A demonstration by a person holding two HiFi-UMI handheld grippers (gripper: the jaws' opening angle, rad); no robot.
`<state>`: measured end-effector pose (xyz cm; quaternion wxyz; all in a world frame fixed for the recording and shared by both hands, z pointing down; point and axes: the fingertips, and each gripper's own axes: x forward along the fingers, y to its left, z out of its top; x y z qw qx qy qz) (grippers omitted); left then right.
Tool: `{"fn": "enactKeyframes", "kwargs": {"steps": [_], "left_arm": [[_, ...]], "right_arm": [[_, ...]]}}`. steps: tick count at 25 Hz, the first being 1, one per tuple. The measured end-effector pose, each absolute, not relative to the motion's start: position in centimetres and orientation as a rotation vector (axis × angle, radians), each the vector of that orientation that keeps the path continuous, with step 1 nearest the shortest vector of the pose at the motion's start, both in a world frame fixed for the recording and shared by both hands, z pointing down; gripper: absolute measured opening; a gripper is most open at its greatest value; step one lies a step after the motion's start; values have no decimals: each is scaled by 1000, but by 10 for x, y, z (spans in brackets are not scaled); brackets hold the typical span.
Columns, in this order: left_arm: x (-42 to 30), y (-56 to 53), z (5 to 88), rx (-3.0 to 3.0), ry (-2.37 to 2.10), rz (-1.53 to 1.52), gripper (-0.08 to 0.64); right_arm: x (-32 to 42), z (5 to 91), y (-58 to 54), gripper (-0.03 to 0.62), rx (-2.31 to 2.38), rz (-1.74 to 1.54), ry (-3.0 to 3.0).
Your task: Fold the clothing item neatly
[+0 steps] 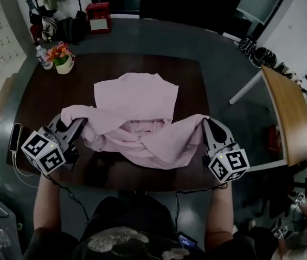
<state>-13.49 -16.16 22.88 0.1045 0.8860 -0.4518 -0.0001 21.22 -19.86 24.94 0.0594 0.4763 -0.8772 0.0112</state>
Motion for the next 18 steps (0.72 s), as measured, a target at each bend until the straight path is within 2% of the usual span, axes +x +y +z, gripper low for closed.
{"fn": "enactKeyframes", "kwargs": {"steps": [4,11,18], "left_arm": [[-144,-237,211,2603,-1414,-17,38],[-204,-364,196,2568,-1478,0,38],[-250,-502,250,2505,-1505,67,38]], "right_arm": [[195,233,-282,-2,1360,0,-2672],[193,212,-428,-2,1463,116,-2663],[204,252,-562,-2,1593,242,-2489]]}}
